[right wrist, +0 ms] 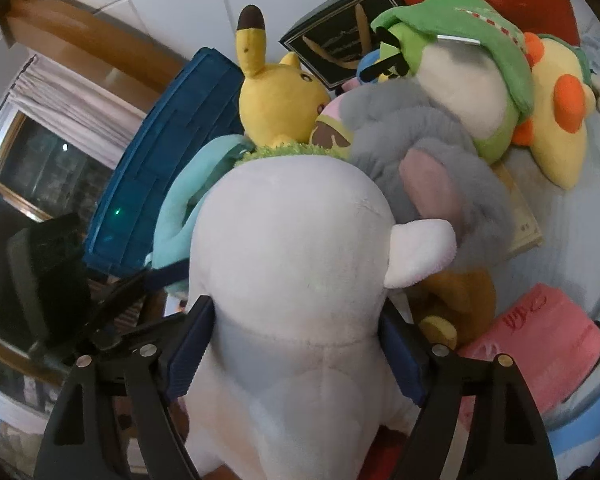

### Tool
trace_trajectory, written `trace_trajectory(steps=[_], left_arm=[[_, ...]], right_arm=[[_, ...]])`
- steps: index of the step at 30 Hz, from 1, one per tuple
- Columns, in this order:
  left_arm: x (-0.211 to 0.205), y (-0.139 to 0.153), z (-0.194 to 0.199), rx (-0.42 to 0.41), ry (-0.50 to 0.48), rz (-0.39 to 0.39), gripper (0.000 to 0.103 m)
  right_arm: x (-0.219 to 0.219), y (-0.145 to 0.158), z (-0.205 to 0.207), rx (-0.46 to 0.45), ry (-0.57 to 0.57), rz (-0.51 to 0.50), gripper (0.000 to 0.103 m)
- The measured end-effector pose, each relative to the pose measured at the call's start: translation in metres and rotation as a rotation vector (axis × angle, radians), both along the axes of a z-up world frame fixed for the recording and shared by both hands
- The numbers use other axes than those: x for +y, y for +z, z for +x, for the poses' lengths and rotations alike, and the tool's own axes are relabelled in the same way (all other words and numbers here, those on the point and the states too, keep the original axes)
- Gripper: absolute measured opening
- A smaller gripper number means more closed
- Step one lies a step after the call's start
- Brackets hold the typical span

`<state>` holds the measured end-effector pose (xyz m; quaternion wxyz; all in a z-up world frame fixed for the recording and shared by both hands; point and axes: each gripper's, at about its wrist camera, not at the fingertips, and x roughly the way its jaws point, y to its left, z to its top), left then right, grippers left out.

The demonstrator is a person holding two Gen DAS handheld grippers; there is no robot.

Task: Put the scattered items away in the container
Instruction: 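Close both grippers on the large white plush, then lift the white plush with both grippers and swing it toward the blue crate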

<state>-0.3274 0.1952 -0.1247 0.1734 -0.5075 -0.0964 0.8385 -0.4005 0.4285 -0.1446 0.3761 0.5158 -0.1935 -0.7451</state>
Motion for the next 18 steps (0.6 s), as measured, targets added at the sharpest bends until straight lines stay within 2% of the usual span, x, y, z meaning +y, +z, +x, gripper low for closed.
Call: trace_trajectory(steps=[2,7,10,13,14,16,18], left_arm=[[-0.001,-0.003,0.009,-0.017,-0.012,0.030,0.103],[-0.003,-0.009,0.034,-0.021,-0.020,0.014,0.103],[-0.001,-0.029,0.039,-0.066,-0.017,0.080,0.103],[0.004,-0.036,0.040,-0.045,-0.004,0.124,0.103],[0.006,-0.036,0.040,-0.044,-0.003,0.133,0.097],[0.013,-0.032,0.039,-0.035,-0.008,0.142,0.086],[0.021,-0.020,0.042,0.010,-0.014,0.089,0.082]], right_arm=[[0.007,0.000,0.004,-0.001,0.000,-0.005,0.080],[0.016,-0.003,0.008,-0.010,-0.007,-0.019,0.080],[0.012,-0.002,0.009,-0.010,0.015,-0.009,0.080],[0.005,-0.002,0.011,-0.002,0.040,0.027,0.088],[0.004,-0.005,0.011,-0.008,0.041,0.037,0.092],[-0.001,-0.008,0.011,0.003,0.035,0.040,0.092],[-0.001,0.000,0.016,0.050,0.002,0.047,0.087]])
